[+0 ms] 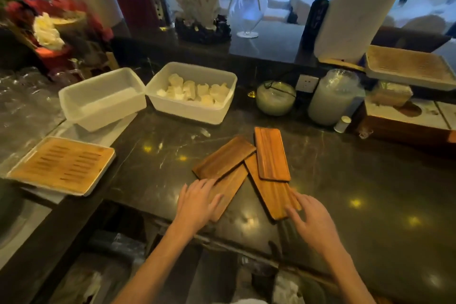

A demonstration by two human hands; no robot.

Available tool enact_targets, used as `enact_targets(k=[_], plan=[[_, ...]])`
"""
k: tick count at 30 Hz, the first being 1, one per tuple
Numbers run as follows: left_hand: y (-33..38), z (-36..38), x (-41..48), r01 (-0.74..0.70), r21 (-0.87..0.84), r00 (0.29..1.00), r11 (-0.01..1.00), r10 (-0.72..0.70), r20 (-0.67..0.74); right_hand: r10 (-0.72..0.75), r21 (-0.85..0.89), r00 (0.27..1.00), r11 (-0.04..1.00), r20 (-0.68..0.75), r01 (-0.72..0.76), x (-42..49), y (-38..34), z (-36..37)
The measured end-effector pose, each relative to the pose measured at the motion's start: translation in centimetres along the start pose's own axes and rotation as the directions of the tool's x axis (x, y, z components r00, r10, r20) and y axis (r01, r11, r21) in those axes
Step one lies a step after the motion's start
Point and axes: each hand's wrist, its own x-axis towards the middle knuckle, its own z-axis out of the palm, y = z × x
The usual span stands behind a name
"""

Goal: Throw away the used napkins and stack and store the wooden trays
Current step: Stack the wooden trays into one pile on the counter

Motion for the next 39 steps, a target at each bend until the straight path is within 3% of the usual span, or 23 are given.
enact_targets(k=[9,14,22,26,28,33,37,39], plan=[[-3.5,0.0,9.0,0.036,0.012,0.998,0.999,-0.037,0.051,-0.082,0.003,0.995,0.997,0.064,0.082,11.6,-5.5,2.1],[-5.8,1.4,12.5,-0.043,-0.015,0.994,0.999,0.044,0.097,-0.081,-0.117,0.995,0.989,0.066,0.088,16.4,-7.9,4.1],[-7.2,5.3,16.1,-0.043,0.012,0.894,0.999,0.033,0.446,-0.044,-0.248,0.982,0.965,0.186,0.090,23.3,-9.1,7.2],[-8.0,6.6,16.5,-0.029,0.074,0.862,0.997,-0.013,0.507,-0.035,-0.315,0.943,0.938,0.331,0.145,25.1,-9.3,8.5],[-7.5,6.5,17.0,-0.062,0.143,0.857,0.988,-0.020,0.514,-0.051,-0.328,0.942,0.930,0.331,0.165,25.6,-9.4,8.9],[-7.5,5.0,17.4,-0.108,0.221,0.925,0.969,0.016,0.380,-0.200,-0.345,0.961,0.903,0.189,0.256,25.6,-9.1,9.2],[-8.9,1.6,16.5,-0.241,0.026,0.967,0.970,0.238,0.087,-0.421,-0.349,0.907,0.852,-0.013,0.391,25.9,-9.2,6.8],[-8.6,-0.7,15.6,-0.233,-0.071,0.973,0.970,0.232,-0.020,-0.514,-0.259,0.844,0.845,-0.152,0.468,26.0,-9.4,4.4]])
